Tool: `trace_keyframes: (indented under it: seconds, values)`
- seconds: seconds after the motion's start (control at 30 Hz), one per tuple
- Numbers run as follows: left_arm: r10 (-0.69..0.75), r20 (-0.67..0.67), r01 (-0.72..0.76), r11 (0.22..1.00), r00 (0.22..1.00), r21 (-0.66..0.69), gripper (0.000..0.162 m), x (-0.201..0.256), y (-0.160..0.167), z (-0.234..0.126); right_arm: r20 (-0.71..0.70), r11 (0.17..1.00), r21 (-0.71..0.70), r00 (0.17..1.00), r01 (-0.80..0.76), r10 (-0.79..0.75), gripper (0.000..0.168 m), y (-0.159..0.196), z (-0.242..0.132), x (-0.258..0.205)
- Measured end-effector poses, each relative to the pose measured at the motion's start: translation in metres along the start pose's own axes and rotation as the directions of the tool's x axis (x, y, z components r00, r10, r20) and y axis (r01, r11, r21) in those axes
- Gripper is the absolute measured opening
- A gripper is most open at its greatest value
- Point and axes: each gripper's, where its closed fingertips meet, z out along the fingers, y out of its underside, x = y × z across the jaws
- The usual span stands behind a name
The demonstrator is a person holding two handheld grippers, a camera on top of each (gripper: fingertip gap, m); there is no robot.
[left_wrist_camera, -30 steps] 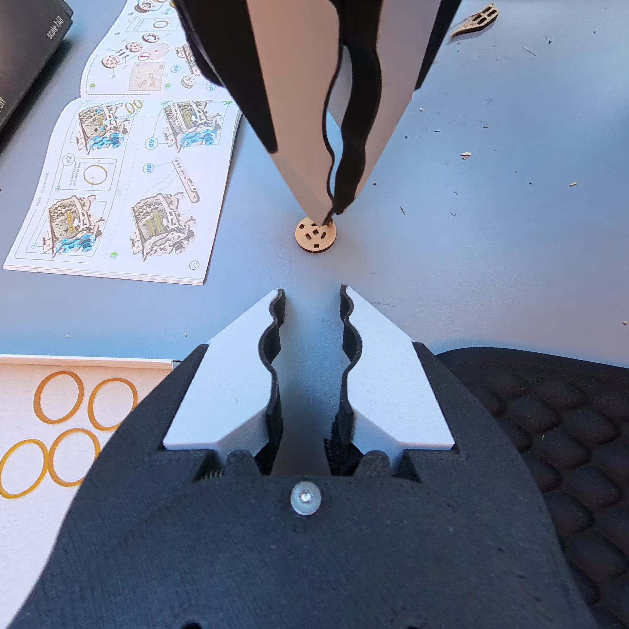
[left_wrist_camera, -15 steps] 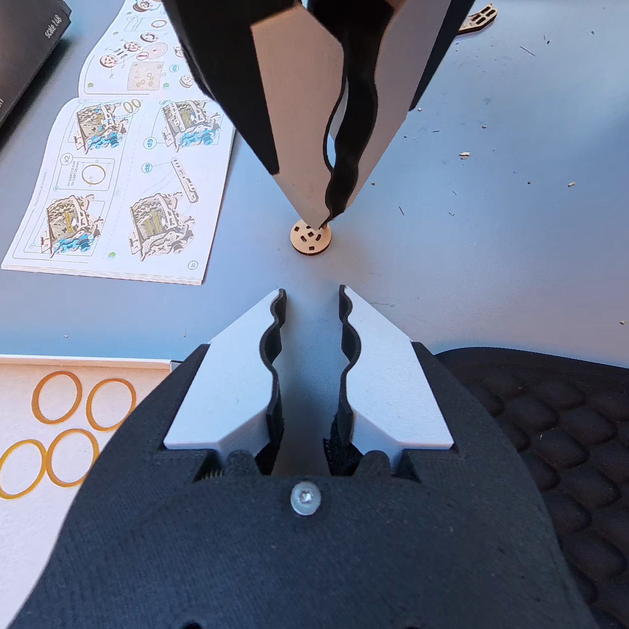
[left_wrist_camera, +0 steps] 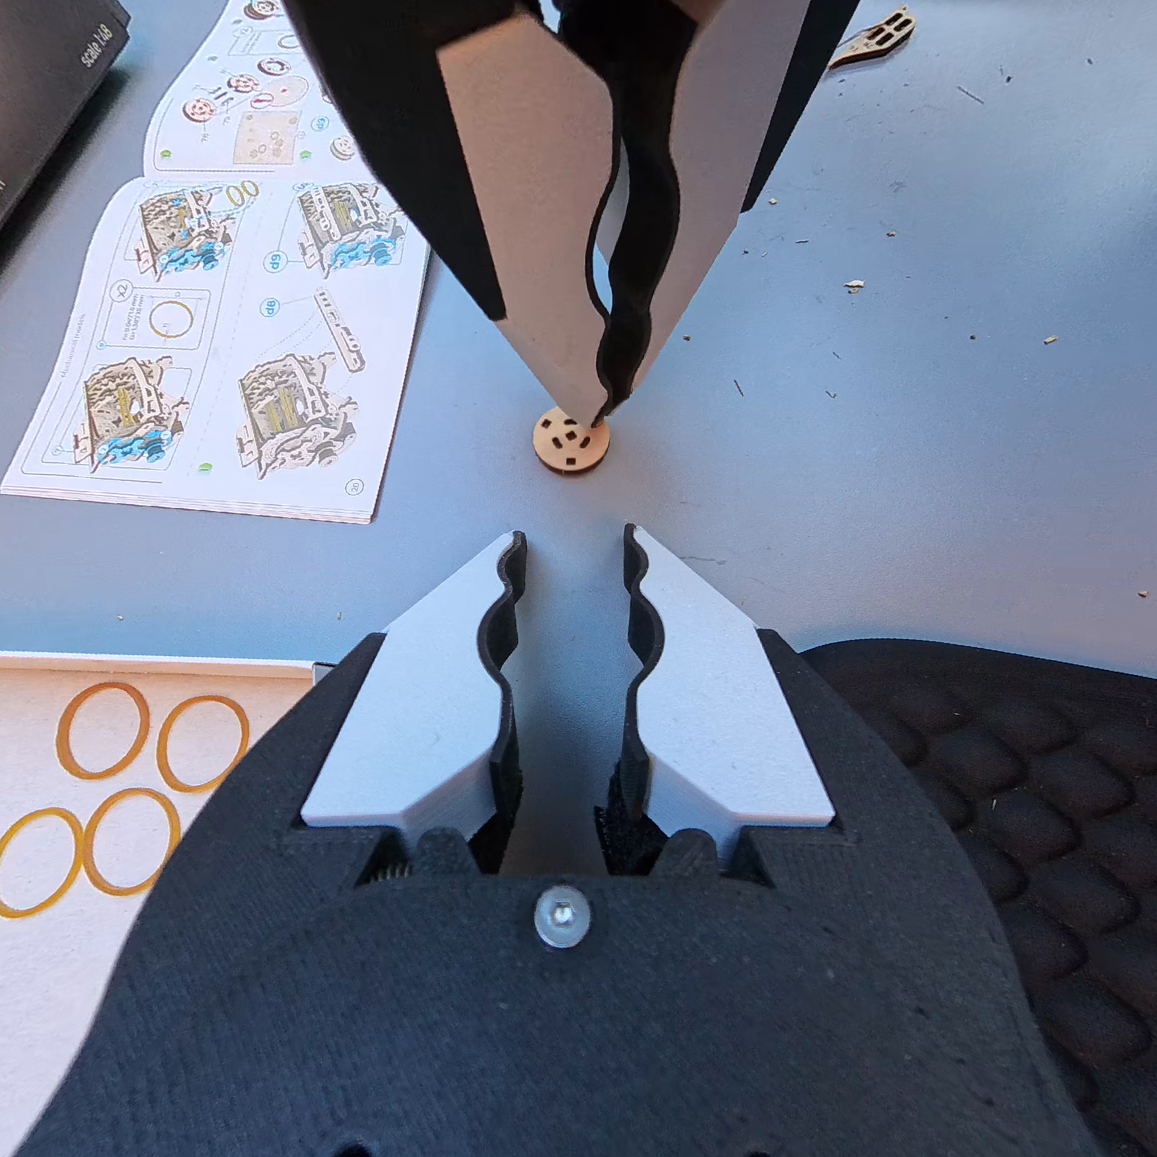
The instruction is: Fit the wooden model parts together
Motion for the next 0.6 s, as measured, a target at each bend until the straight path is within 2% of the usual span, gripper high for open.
trace_keyframes:
  seconds: [0.13, 0.43, 0.6]
  values:
    - [-0.001, -0.001, 0.001, 1.0, 1.0, 0.0, 0.03, 0.0002, 0.0001, 0.0001, 0.012, 1.0, -0.002, 1.0, -0.018, 0.018, 0.007, 0.0006, 0.0002, -0.0005]
    - [-0.001, -0.002, 0.001, 1.0, 1.0, 0.0, 0.03, 0.0004, 0.0001, 0.0, 0.019, 1.0, 0.018, 1.0, -0.024, 0.023, 0.002, -0.0011, -0.0002, -0.0021]
    - [0.0, -0.002, 0.0, 1.0, 1.0, 0.0, 0.029, 0.0005, 0.0001, 0.0, 0.057, 0.985, 0.141, 0.994, -0.097, 0.09, 0.001, -0.0017, -0.0003, -0.002]
